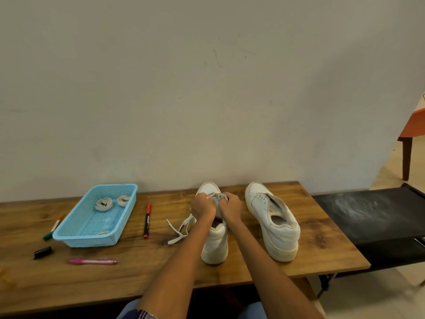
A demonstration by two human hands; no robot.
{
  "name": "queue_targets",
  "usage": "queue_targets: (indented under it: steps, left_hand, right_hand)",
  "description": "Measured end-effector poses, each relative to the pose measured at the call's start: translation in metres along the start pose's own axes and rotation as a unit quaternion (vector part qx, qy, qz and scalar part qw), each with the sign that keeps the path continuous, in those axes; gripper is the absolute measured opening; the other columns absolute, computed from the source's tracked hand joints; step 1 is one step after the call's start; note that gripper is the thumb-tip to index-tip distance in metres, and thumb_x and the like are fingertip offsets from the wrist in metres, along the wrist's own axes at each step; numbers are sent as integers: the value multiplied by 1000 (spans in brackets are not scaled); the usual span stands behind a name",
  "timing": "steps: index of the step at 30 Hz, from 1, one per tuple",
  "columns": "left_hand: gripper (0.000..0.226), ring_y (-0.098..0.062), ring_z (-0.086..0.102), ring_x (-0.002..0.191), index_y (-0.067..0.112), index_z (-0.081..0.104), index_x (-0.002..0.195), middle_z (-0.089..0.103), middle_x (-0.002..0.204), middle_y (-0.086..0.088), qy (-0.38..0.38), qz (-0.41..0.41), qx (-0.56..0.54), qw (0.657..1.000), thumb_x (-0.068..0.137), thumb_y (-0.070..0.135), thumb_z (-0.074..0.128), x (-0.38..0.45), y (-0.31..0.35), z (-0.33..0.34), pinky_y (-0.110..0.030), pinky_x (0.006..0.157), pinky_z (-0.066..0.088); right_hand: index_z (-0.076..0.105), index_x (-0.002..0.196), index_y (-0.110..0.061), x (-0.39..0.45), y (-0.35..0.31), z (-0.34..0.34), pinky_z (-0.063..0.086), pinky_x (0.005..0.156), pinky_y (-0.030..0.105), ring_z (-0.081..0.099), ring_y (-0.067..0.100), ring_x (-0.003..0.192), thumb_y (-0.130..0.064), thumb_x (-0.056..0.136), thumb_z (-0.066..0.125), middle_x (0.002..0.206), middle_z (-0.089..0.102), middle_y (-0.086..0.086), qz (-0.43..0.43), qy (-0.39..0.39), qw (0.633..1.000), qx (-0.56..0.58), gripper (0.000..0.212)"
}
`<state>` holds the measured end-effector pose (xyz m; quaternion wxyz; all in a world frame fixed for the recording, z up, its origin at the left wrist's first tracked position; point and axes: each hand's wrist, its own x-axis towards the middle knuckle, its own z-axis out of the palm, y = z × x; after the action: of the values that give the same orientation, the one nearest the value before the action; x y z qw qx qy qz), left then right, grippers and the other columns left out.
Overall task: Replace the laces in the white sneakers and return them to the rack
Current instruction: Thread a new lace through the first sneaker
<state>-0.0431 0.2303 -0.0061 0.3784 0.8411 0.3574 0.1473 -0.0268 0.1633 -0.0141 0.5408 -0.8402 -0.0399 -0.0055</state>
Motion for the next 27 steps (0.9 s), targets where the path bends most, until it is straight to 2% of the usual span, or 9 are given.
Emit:
queue_targets:
  steps: [11,14,16,18,19,22,24,26,27]
  left_hand:
    - [26,-26,61,98,9,69,102,68,103,-10,-7,7,0,1000,96,18,45,2,1,4,-34,82,46]
    - [29,-26,62,96,10,70,98,69,101,-10,-4,-2,-12,1000,98,20,43,2,0,7,-34,84,45]
    - [29,-25,62,97,8,70,99,69,102,-10,-1,2,-14,1000,98,19,43,1,0,8,-34,87,44]
    - [28,-25,61,97,7,70,99,69,102,-10,4,10,-10,1000,98,17,43,-1,1,8,-33,87,44]
    - [28,-24,61,97,8,69,100,68,103,-10,4,11,-11,1000,98,16,43,0,1,8,-33,86,44]
    - [19,-25,60,100,9,64,106,67,107,-9,9,20,-51,998,95,13,48,3,-1,10,-31,84,44]
    - [23,-26,58,102,9,57,111,63,110,-11,25,35,-126,991,88,7,57,4,-2,9,-29,82,43]
    - [31,-26,55,101,4,53,111,58,108,-11,61,48,-177,981,82,-2,60,3,-2,4,-24,79,39]
    - [31,-26,53,101,2,53,110,56,107,-12,86,47,-196,976,81,-8,56,2,-1,2,-24,79,38]
  right_hand:
    - [67,107,-9,-1,1,-1,51,81,30,59,18,90,-10,89,52,105,69,10,3,-1,1000,24,24]
    - [59,115,-17,2,1,-2,48,82,27,56,13,94,-30,92,52,111,64,4,19,-70,997,24,26]
    - [55,115,-17,13,-8,-7,45,82,27,55,15,97,-47,93,47,110,60,1,69,-140,987,38,38]
    - [56,117,-10,27,-15,-12,44,81,28,54,17,97,-50,96,40,111,58,4,101,-186,977,21,48]
    - [58,114,-7,30,-17,-14,44,79,30,54,18,95,-44,97,41,110,60,6,109,-194,975,20,44]
    - [67,96,-1,36,-10,-9,46,73,31,56,18,81,-19,94,55,100,67,18,128,-144,981,29,23]
    - [64,81,-4,41,-11,-9,47,63,25,54,17,70,-12,93,53,82,64,14,156,-112,979,64,18]
    - [53,79,-7,50,-25,-19,49,58,25,51,18,63,-9,98,41,73,56,11,204,-30,950,236,23]
    - [49,82,-6,59,-31,-29,52,60,28,50,20,63,-10,100,35,74,54,13,209,32,912,350,23]
